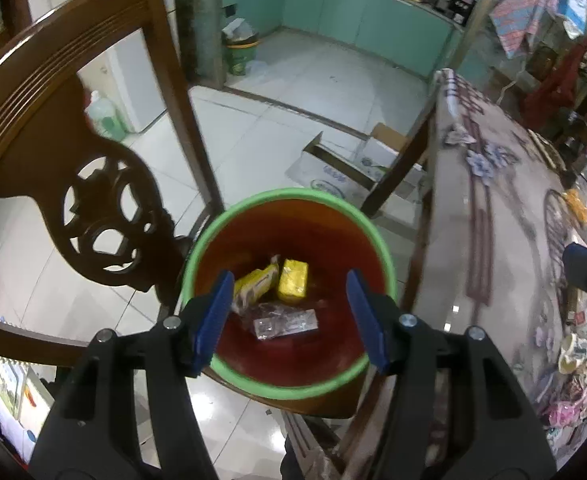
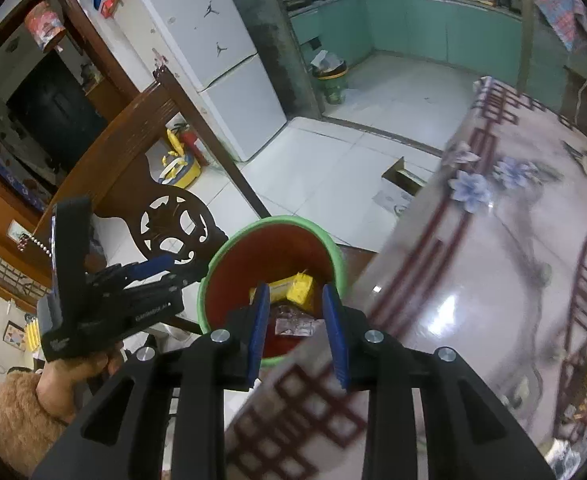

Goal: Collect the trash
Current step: 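Carry the yellow carton and plastic bag to the bin and release both, then grasp the crumpled white paper with the left tool while the right tool grasps the pink wrapper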

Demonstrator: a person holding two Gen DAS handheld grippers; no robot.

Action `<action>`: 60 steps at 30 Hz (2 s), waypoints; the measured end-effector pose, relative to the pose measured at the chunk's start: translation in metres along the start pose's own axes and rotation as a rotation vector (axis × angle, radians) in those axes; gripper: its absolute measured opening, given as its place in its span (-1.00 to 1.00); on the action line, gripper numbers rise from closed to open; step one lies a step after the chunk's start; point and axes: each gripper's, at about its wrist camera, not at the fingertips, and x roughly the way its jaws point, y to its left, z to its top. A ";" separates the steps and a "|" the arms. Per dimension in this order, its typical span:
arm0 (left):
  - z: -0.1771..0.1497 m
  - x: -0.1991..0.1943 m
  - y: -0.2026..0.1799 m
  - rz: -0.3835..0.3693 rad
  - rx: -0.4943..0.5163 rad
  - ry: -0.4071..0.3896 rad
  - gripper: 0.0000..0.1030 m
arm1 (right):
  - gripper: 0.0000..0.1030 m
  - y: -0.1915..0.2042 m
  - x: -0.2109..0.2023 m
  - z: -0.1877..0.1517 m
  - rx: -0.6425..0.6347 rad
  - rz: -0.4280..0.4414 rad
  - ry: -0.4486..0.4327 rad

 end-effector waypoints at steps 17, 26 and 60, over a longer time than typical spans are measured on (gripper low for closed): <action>-0.054 -0.049 -0.173 -0.165 0.185 -0.045 0.09 | -0.20 -0.130 -0.154 -0.111 0.121 -0.150 -0.059; -0.105 -0.066 -0.258 -0.255 0.259 -0.019 0.10 | 0.32 -0.165 -0.181 -0.195 -0.127 -0.231 0.152; -0.246 -0.052 -0.320 -0.451 0.438 0.315 0.50 | -0.74 -0.214 -0.162 -0.192 -0.017 -0.225 0.062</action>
